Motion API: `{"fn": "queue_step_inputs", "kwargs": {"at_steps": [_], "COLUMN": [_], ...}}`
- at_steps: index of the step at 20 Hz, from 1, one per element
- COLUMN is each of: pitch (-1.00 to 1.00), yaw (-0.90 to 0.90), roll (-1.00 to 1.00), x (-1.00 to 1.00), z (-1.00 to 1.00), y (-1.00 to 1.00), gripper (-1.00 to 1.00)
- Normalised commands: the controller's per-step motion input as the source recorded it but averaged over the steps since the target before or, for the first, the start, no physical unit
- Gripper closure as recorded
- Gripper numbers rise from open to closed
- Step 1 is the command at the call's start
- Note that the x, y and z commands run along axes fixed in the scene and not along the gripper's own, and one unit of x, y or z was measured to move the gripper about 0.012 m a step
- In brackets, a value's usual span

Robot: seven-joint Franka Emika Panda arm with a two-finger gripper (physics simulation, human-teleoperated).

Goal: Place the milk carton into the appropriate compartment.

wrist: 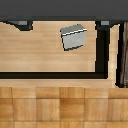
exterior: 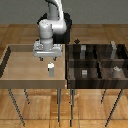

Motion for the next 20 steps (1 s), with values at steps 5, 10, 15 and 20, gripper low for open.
{"fn": "queue_step_inputs", "kwargs": {"at_steps": [5, 10, 15, 20], "pitch": [0.00, 0.00, 0.00, 0.00], "yaw": [0.00, 0.00, 0.00, 0.00], "roll": [0.00, 0.00, 0.00, 0.00], "x": [0.00, 0.00, 0.40, 0.00], "z": [0.00, -0.40, 0.00, -0.80], "y": [0.20, 0.00, 0.00, 0.00], "gripper": [-1.00, -1.00, -1.00, -1.00]}}
